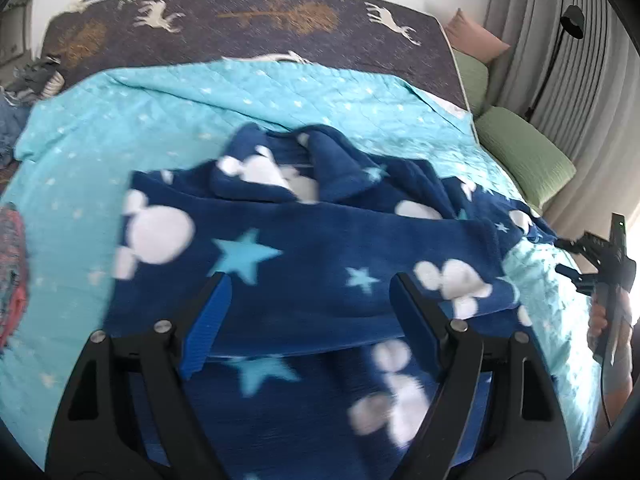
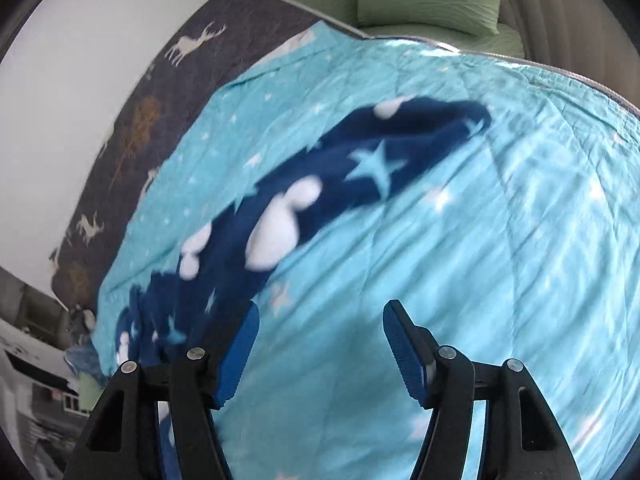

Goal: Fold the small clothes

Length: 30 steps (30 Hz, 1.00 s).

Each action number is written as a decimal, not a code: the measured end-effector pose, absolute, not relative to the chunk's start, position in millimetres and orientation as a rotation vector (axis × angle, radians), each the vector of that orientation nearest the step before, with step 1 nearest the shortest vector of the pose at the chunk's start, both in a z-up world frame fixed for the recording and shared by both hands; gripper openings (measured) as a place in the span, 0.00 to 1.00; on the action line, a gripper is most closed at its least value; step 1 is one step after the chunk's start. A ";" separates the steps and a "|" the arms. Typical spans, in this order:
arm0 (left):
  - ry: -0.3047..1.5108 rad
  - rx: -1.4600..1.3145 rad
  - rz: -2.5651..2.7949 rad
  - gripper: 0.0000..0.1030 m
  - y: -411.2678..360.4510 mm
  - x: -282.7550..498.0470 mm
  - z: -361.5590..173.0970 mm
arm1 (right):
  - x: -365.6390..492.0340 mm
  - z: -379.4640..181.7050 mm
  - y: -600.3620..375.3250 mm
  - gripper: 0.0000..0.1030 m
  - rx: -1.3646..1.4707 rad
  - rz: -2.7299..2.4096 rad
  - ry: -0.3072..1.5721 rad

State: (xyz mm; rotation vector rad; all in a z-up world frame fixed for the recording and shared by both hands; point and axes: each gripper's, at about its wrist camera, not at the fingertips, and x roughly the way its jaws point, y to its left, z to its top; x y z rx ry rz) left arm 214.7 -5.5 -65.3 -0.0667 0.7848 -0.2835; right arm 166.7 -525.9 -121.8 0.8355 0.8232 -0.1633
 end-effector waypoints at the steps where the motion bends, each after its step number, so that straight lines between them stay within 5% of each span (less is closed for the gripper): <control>1: 0.796 -0.072 -0.296 0.79 -11.8 215.7 -67.8 | 168.6 -122.7 -535.1 0.64 0.866 -0.154 0.808; 18: 0.873 0.014 -0.283 0.79 -46.9 228.7 -86.9 | 232.1 -184.6 -652.4 0.64 1.252 -0.268 0.627; 20: 0.874 0.010 -0.275 0.79 -44.9 230.5 -88.8 | 237.3 -185.3 -658.0 0.42 1.262 -0.303 0.592; 21: 0.878 0.003 -0.273 0.79 -43.2 231.6 -90.6 | 242.2 -185.9 -658.3 0.10 1.259 -0.297 0.598; 30: 0.884 -0.086 -0.259 0.79 -24.1 230.3 -95.4 | 279.3 -70.7 -565.8 0.08 0.912 -0.046 0.525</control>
